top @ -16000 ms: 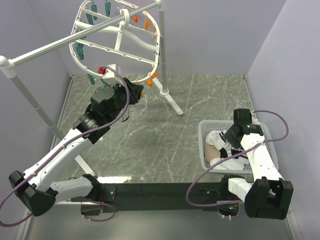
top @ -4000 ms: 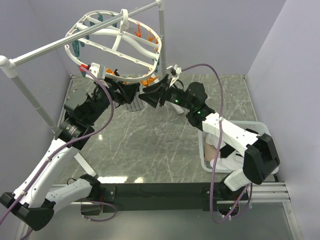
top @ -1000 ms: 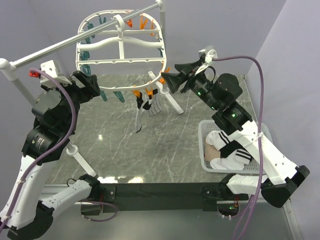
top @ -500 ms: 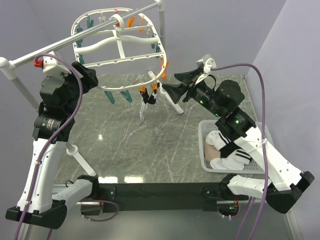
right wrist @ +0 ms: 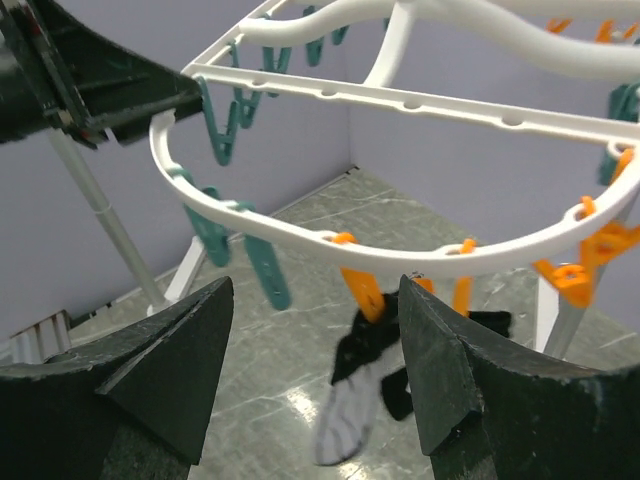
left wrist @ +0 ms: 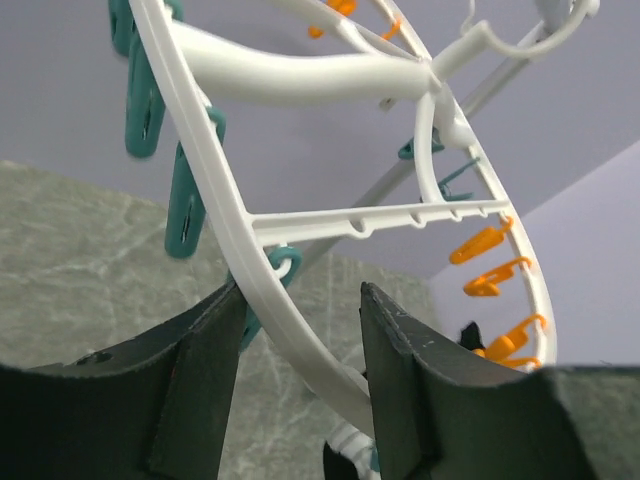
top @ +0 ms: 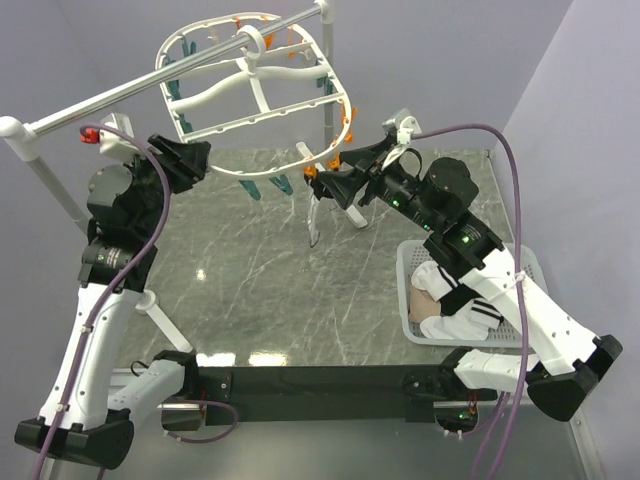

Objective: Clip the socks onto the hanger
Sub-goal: Rotate the hanger at the clothesline.

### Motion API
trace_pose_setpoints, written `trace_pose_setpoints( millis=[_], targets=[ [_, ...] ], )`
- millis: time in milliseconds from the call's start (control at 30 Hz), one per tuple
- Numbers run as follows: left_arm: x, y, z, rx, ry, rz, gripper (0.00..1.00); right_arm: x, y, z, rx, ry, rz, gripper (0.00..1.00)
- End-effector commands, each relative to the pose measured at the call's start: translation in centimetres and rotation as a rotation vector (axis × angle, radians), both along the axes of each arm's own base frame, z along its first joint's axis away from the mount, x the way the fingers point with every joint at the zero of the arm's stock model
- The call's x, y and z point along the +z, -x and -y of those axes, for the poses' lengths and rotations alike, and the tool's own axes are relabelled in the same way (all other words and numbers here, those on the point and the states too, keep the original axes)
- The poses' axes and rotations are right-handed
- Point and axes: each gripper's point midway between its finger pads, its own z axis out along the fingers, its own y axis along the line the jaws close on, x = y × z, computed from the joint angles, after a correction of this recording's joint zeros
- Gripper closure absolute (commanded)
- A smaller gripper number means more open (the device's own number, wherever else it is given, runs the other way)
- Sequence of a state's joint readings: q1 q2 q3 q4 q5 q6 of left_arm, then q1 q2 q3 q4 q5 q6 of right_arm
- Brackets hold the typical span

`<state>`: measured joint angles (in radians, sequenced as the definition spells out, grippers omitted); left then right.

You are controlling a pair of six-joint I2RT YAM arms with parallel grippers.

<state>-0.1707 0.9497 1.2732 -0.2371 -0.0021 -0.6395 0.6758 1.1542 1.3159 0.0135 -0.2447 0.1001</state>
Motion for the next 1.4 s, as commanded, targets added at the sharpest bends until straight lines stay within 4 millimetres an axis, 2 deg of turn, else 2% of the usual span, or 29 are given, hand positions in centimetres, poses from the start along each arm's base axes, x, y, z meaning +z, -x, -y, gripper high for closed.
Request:
trace_pose_setpoints(
  millis=[0,167,333,533,767,833,900,1033,1167,1267,1300,1367],
  targets=[
    [2.0,1.5,1.1,-0.074,0.108,0.098,0.46,2.1,0.4,-0.5,0.022,-0.076,0.014,0.27],
    [2.4,3.4,1.8,-0.132,0.179,0.162,0.47,2.0,-0.8,-0.4,-0.028,-0.115,-0.050,0.27],
    [2.3,4.2,3.1,-0.184,0.180,0.161,0.46,1.9,-1.4,-0.6,-0.042,-0.135,-0.080,0.26],
    [2.4,4.6,5.1,-0.250,0.154,0.161,0.47,2.0,-1.4,-0.8,-0.033,-0.116,-0.030,0.27],
    [3.0,5.7,6.7,-0.293,0.124,0.185,0.48,2.2,-2.6,1.6,-0.174,-0.053,0.078,0.26],
    [3.8,6.3,7.4,-0.317,0.133,0.220,0.48,2.1,-3.0,2.1,-0.208,-0.049,0.071,0.26],
    [3.7,6.6,8.2,-0.344,0.133,0.218,0.48,2.0,-3.3,2.6,-0.242,-0.035,0.078,0.25],
    [3.7,6.8,9.5,-0.379,0.111,0.223,0.48,1.8,-4.9,5.2,-0.417,-0.071,0.022,0.24],
    [3.6,6.7,11.1,-0.415,0.087,0.216,0.47,1.8,-5.5,6.7,-0.501,-0.082,-0.005,0.23],
    [3.5,6.7,12.4,-0.444,0.058,0.213,0.46,2.9,-4.3,5.7,-0.415,-0.066,0.087,0.23],
    [3.5,6.9,12.9,-0.456,0.051,0.211,0.46,2.1,-4.3,5.4,-0.396,-0.028,0.113,0.23],
    [3.1,6.5,13.3,-0.451,0.026,0.199,0.45,2.4,-3.0,4.2,-0.299,0.025,0.200,0.23]
  ],
)
